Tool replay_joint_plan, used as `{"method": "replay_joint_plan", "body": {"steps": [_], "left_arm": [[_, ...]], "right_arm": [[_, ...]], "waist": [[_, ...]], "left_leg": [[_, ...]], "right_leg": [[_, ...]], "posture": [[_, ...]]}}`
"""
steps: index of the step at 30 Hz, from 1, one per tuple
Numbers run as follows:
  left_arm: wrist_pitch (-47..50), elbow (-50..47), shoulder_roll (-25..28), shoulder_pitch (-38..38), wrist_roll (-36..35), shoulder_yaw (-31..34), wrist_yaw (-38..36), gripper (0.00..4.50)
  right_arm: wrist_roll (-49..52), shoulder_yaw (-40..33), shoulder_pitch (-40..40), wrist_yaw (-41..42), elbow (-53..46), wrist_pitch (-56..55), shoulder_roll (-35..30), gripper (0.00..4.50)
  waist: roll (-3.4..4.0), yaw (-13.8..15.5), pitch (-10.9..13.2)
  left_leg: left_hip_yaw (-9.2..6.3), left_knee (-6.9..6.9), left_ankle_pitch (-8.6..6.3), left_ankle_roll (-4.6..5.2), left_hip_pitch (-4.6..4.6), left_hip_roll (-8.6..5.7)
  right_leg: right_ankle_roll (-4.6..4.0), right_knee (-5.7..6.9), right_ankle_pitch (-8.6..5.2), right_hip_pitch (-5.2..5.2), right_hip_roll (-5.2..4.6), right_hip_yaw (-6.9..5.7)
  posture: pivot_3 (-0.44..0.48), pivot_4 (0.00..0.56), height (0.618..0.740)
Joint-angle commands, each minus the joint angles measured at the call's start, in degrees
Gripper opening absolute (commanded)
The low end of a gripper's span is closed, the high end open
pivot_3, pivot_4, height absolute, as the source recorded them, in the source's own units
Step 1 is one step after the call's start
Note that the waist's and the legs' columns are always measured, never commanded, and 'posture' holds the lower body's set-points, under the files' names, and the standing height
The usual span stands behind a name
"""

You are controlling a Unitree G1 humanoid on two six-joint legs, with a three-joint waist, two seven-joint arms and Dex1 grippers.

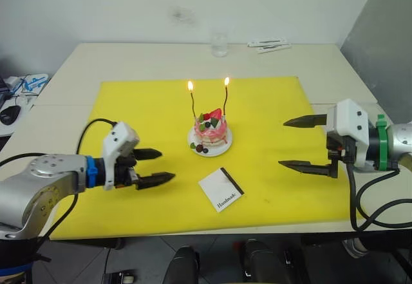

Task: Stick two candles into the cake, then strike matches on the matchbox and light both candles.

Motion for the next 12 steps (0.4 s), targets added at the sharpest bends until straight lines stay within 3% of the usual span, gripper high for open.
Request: {"method": "replay_joint_plan", "body": {"steps": [1,6,12], "left_arm": [[-5.7,2.0,0.7,0.8,2.1,5.9,-1.7,4.48],[-6.4,1.0,3.1,6.2,4.9,8.3,-3.0,4.48],[-7.1,2.0,2.6,6.7,4.6,8.3,-4.6,4.48]], "right_arm": [[-0.3,-4.9,0.7,0.9,2.0,-2.9,-0.7,4.50],[2.8,-8.7,1.9,2.8,3.1,-1.8,-1.5,4.50],[2.5,-8.3,2.0,3.8,4.2,-2.3,-2.4,4.50]], "waist": [[0.00,0.0,0.0],[0.04,-0.3,0.0],[0.03,-0.3,0.0]], "left_leg": [[0.03,0.00,0.00,0.00,0.00,0.01],[0.11,-0.07,-0.01,0.01,0.02,0.04],[0.11,-0.06,-0.01,0.02,0.02,0.10]], "right_leg": [[0.01,0.00,0.00,0.00,0.00,0.01],[0.16,0.02,0.09,-0.05,0.00,0.04],[0.07,0.03,0.04,-0.06,0.01,0.00]], "posture": [[0.000,0.150,0.740],[0.000,0.150,0.740],[0.000,0.150,0.740]]}}
